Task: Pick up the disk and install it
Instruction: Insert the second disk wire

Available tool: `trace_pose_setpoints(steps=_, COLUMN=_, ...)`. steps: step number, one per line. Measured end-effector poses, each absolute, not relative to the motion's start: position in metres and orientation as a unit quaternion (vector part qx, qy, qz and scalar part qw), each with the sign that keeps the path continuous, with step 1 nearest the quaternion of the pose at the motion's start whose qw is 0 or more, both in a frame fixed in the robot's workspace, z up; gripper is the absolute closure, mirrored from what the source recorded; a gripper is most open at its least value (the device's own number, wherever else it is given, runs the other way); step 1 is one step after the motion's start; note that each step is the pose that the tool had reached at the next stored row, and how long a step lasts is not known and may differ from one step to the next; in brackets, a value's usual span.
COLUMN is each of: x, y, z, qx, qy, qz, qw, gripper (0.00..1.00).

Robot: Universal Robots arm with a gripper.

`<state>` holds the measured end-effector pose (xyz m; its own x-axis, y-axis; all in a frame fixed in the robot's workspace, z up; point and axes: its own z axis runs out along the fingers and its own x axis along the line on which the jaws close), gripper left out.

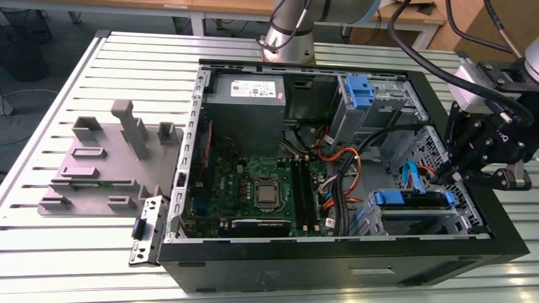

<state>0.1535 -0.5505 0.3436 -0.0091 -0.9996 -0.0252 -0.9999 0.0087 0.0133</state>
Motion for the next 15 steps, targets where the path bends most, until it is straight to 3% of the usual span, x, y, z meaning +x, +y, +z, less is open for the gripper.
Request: trace_pose_setpoints(steps=15, x=0.147, y=-0.564, z=0.343, qx=-0.704, qy=0.710, qz=0.013, qw=0.004, gripper=0.84)
